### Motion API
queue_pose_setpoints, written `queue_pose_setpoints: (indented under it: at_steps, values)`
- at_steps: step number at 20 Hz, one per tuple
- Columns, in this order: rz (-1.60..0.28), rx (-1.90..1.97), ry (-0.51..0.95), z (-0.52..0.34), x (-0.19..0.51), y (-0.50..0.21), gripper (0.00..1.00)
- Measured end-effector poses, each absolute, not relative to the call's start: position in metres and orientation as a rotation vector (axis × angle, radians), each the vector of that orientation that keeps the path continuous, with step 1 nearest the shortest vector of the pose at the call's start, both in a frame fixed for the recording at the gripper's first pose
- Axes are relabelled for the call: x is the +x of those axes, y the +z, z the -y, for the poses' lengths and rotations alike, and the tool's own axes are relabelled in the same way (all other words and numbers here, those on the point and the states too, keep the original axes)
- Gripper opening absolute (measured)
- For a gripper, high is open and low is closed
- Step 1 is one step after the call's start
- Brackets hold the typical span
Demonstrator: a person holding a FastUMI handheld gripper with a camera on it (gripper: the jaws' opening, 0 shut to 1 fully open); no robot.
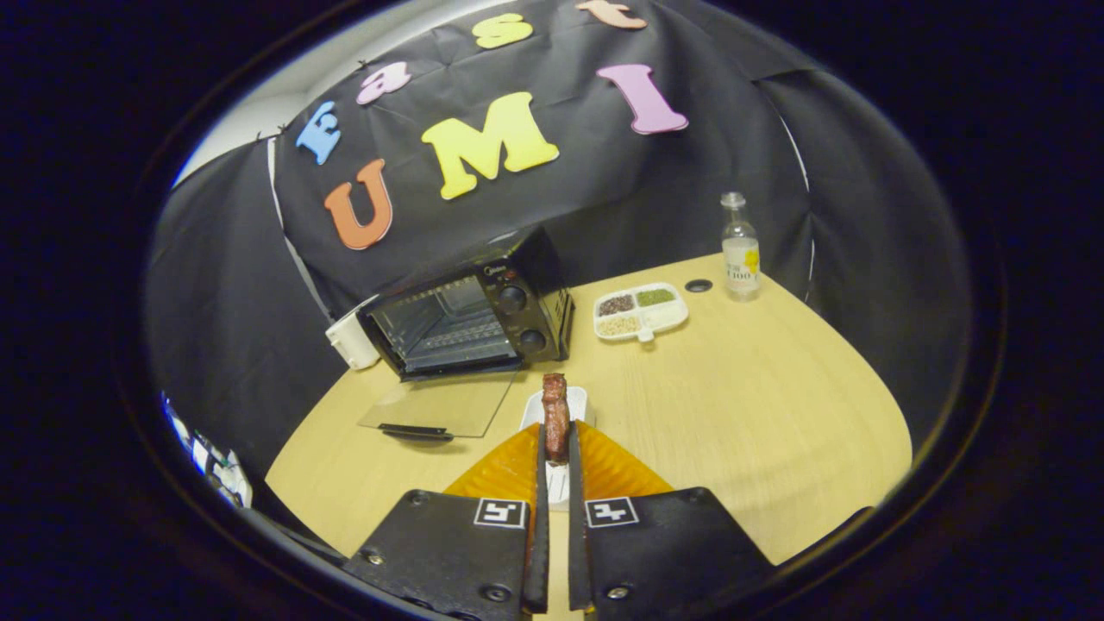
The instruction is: Open the toaster oven, put the food inside, and close the toaster oven door.
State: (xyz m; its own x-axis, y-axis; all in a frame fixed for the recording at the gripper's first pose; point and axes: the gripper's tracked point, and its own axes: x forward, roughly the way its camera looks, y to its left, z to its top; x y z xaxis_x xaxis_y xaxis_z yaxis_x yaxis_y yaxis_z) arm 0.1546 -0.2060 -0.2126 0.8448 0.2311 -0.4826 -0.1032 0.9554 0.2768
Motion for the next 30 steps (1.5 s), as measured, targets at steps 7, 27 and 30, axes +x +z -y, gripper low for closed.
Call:
queue_pose_setpoints:
  at_steps: [7,27,30]
  values:
    - [-0.467,0.130,0.240,0.156,0.144,-0.178,0.12]
    - [-0.403,0.172,0.337,0.001,0.216,-0.183,0.12]
    - [-0.392,0.248,0.330,-0.017,0.244,-0.192,0.12]
